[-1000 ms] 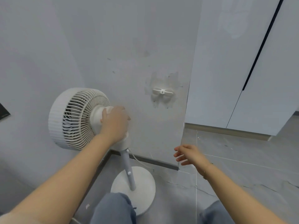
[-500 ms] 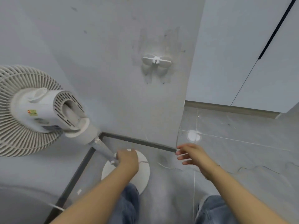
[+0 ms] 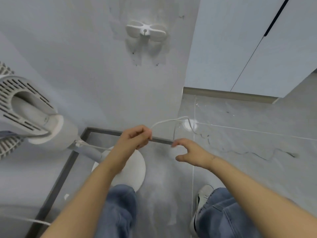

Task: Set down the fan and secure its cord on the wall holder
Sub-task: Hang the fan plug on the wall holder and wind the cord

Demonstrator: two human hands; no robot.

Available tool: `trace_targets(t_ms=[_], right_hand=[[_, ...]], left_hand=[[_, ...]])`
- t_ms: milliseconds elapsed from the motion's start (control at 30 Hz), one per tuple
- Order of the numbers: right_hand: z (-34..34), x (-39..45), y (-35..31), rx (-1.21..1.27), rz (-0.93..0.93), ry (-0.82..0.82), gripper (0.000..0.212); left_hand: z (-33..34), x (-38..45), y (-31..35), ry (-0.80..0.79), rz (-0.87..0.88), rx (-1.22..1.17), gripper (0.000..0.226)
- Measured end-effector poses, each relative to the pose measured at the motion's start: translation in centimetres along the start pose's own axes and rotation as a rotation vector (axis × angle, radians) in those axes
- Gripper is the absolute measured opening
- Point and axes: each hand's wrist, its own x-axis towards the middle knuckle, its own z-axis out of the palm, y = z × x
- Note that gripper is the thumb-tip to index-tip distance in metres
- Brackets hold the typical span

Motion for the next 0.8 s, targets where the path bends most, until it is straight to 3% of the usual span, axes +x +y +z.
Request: trace_targets(t_ms=[33,133,200,267,367,433,467,533,600,733,800], right_hand=[[0.4,0.0,0.1,-0.015,0.032,-0.059,0.01],[0.6,0.1,0.6,-0.026,0.128,-0.146,0.038],[-0.1,0.0,0.8,0.171,0.179,-0.01,0.021],[-1.3,0.3,0.5,0.515,0.242,0.131,0.024],[-1.7,1.0,-0.9,1.269,0.425,-0.089,0.037],[-0.8,1.6,-2.0,1.691,0.534,-0.225,0.054],[-0.4,2.0,-2.6,1.84,0.57,-0.211,0.058],[-0.2,2.8,-3.3,2.087,0.633,-0.061,0.051],[-1.0,3.7,-3.4,2.256,0.699,0.191,0.04],[-3.0,3.6,-2.3,2.214,0.779,0.65,0.041],[-3.9,3.1,-0.2,2.205,0.778,0.771,0.03]], left_hand=[[-0.5,-0.1,0.1,0.061,0.008,-0.135,0.024],[-2.9,0.3,-0.2,0.234,-0.056,-0.59,0.032],[-4.1,0.1,-0.3,0.258,-0.123,-0.68,0.036],[-4.1,-0.5,-0.3,0.213,-0.143,-0.579,0.036],[-1.9,-1.6,-0.2,0.067,-0.027,-0.076,0.025],[-0.7,-1.9,-0.4,0.009,-0.008,0.046,0.025],[-0.6,-2.1,-0.5,0.012,-0.019,0.049,0.027],[-1.2,-2.3,-0.7,0.027,-0.047,0.017,0.03],[-2.1,-2.4,-0.6,0.075,-0.084,-0.082,0.031],[-4.6,-2.2,-0.5,0.307,-0.123,-0.747,0.031],[-6.2,-2.3,-0.4,0.411,-0.08,-0.99,0.025]])
